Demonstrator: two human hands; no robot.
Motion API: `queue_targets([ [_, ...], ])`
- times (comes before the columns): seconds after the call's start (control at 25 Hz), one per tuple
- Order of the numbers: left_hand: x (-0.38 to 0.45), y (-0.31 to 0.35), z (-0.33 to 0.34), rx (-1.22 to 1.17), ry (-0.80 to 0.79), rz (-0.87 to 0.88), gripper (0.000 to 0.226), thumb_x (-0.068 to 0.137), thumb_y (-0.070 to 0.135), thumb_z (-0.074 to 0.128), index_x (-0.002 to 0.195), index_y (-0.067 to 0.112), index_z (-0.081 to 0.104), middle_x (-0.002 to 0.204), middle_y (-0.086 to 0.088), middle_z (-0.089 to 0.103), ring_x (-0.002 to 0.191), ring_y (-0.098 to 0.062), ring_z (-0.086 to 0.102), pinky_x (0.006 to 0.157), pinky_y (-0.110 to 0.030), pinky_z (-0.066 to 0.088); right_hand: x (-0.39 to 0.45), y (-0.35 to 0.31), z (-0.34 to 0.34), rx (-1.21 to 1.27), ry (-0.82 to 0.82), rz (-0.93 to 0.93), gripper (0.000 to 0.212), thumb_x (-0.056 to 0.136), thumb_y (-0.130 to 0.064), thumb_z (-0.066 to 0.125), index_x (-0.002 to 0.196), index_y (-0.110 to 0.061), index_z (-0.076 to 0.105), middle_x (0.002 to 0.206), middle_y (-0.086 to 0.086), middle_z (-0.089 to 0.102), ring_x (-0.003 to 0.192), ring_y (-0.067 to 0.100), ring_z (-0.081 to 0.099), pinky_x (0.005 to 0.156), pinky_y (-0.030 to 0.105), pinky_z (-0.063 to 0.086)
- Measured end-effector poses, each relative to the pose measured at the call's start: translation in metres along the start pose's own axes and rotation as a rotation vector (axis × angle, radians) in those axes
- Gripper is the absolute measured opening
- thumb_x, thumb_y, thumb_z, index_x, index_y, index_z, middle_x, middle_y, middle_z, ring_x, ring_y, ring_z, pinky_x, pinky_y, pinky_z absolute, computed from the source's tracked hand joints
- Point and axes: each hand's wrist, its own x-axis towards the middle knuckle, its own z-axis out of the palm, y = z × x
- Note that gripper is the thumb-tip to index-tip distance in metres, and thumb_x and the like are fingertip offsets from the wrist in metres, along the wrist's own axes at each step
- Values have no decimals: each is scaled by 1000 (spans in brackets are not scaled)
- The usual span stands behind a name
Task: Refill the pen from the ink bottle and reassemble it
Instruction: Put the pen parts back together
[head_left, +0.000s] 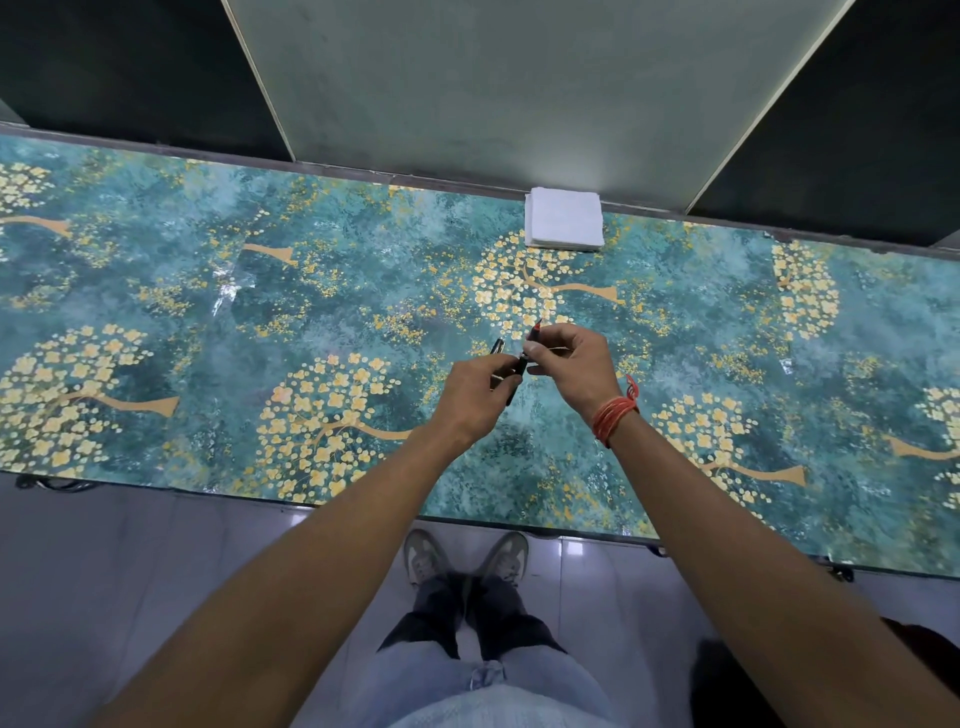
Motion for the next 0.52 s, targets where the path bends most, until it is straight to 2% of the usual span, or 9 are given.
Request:
queue_targets([
  [0.2, -1, 5, 6, -9, -7, 8, 23, 92, 13, 61, 113, 11, 70, 99, -7, 74, 77, -19, 69, 79, -37, 58, -1, 4, -5, -112, 57, -17, 17, 80, -17, 77, 83, -2, 69, 80, 18, 71, 76, 32, 72, 70, 42, 62],
  [0.4, 0, 7, 6, -10, -23, 11, 22, 93, 13, 61, 112, 12, 70, 97, -5, 74, 74, -16, 69, 77, -35, 58, 1, 5, -4, -138, 50, -38, 11, 83, -20, 74, 89, -12, 75, 83, 9, 74, 78, 24, 73, 73, 45, 62],
  [0.52, 1, 5, 6, -16, -24, 13, 21, 93, 12, 60, 111, 11, 71, 94, -5, 73, 70, -13, 66, 77, -35, 58, 2, 5, -3, -186, 74, -36, 10, 81, -23, 76, 79, -14, 74, 75, 8, 74, 72, 22, 72, 70, 44, 61],
])
